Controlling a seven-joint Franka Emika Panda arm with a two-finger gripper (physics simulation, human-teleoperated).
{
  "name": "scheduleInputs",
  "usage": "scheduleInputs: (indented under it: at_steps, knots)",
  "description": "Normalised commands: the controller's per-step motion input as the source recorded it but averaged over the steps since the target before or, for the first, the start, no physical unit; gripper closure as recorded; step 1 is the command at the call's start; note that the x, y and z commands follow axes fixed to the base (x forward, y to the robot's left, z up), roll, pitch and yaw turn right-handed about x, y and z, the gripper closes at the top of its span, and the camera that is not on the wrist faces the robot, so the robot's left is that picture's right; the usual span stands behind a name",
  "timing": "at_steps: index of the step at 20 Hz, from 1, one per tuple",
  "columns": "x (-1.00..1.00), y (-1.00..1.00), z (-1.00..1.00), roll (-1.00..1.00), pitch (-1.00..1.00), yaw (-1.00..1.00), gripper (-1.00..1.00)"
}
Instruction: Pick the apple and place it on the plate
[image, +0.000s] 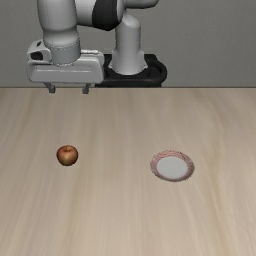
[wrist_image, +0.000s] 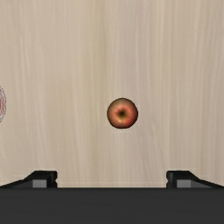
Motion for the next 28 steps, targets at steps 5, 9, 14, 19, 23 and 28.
scheduleInputs:
  at_steps: [5,9,14,19,23,28]
  knots:
    - [0.60,-0.40,0.00,0.00,0.00,0.00,-1.00]
    - [0.00,0.25,-0.75,0.00,0.00,0.00,-1.00]
    - [0.00,0.00,-1.00,0.00,0.00,0.00,-1.00]
    - [0.00,0.00,-1.00,0.00,0.00,0.00,-1.00]
    - [0.00,0.00,-1.00,0.00,0.00,0.00,-1.00]
    - [0.00,0.00,-0.20,0.00,0.00,0.00,1.00]
